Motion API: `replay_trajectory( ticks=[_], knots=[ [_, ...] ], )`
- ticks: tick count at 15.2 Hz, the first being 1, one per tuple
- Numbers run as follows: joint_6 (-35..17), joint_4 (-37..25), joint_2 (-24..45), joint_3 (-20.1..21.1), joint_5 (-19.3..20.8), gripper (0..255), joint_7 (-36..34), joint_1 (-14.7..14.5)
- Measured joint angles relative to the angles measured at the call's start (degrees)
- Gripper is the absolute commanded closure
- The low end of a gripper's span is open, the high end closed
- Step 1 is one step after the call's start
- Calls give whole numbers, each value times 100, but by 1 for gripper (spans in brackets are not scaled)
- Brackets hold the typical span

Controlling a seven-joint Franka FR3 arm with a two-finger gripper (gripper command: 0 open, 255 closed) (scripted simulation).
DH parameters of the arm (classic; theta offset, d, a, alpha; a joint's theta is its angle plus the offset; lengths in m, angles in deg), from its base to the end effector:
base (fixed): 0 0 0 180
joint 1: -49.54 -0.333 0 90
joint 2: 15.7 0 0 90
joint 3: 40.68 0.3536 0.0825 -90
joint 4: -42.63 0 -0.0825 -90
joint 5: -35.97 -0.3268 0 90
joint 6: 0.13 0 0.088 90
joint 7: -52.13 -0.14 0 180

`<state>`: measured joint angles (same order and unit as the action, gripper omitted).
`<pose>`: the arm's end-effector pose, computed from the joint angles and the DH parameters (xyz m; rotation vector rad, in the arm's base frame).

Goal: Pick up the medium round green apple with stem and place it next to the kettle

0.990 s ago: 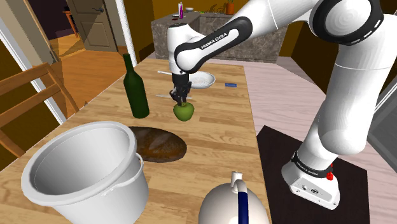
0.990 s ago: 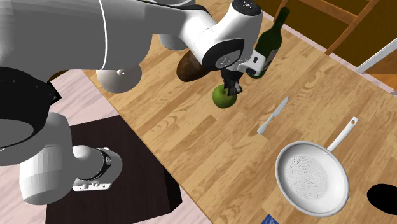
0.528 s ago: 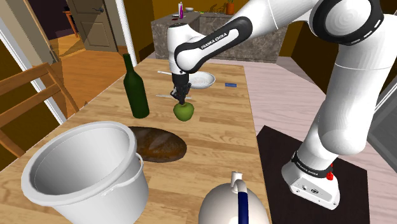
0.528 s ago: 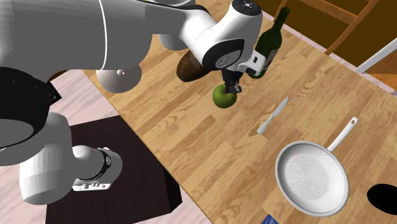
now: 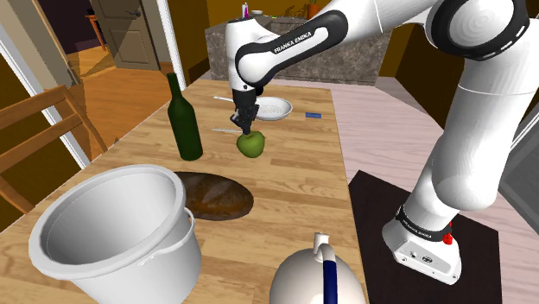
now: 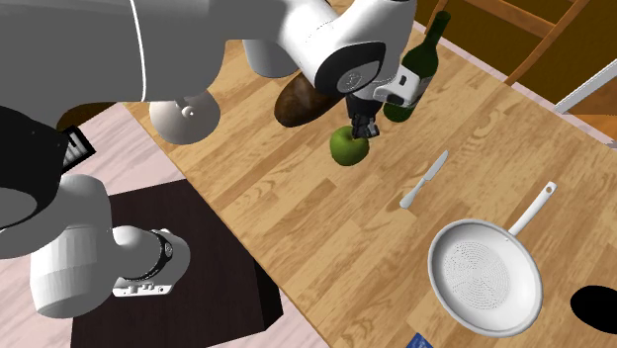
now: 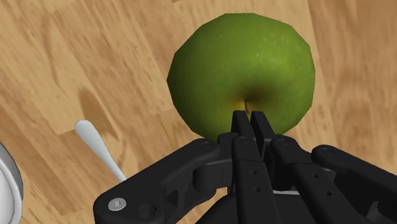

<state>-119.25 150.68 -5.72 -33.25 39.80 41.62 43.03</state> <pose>0.5460 0.1263 0.4487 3.1071 0.1393 0.0435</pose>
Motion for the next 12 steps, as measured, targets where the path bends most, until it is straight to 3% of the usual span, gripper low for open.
replay_trajectory(
  ticks=[12],
  knots=[
    [855, -620, -239, 13, -55, 255, 53, -1]
  ],
)
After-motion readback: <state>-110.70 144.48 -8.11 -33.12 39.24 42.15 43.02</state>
